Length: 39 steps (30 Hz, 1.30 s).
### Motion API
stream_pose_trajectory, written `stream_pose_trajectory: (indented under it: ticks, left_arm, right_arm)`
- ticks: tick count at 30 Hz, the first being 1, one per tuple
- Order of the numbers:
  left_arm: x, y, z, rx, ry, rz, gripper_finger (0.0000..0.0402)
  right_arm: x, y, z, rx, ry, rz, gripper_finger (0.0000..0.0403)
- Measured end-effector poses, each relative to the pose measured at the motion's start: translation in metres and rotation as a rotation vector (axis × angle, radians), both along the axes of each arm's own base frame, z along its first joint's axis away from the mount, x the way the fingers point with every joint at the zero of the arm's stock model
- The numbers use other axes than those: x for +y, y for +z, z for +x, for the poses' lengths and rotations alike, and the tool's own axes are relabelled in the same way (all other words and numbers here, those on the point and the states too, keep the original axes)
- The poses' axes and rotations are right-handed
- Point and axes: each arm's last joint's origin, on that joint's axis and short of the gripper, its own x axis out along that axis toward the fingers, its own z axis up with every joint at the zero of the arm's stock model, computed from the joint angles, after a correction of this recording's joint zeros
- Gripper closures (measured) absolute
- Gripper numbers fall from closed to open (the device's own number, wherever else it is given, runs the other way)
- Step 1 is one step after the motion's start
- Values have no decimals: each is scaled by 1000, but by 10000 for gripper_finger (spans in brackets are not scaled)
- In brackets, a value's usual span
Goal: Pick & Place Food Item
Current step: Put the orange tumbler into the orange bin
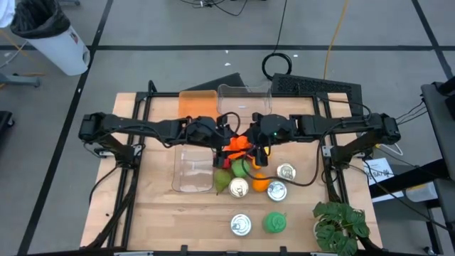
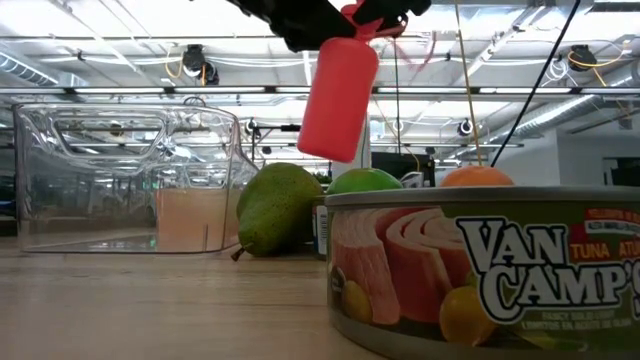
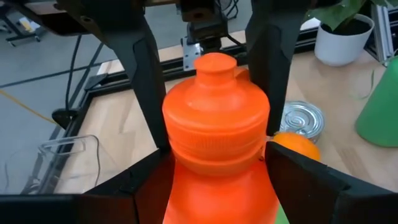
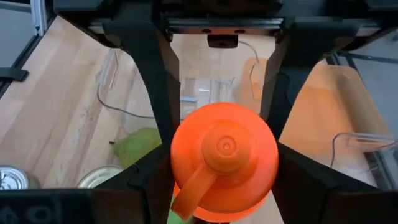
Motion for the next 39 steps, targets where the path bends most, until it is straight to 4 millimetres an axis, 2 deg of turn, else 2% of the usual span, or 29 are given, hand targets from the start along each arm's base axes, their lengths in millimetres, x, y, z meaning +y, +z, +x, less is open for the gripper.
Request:
stream_pose_trajectory:
  ticks: [10, 21, 31, 36, 39]
  left_arm:
    - [0, 3, 1, -34, -10, 29, 148]
    - [-1, 4, 1, -47, -56, 86, 245]
    - [-1, 4, 3, -63, -51, 85, 284]
    - [-1, 4, 3, -64, -47, 75, 288]
    - [-1, 4, 3, -66, -37, 49, 270]
  right_arm:
    - [5, 3, 1, -31, 21, -25, 189]
    - [6, 2, 1, -25, 43, -18, 189]
    - [6, 4, 3, -66, 33, -10, 189]
    - [5, 4, 3, -64, 29, -15, 189]
    - [6, 4, 3, -64, 31, -18, 189]
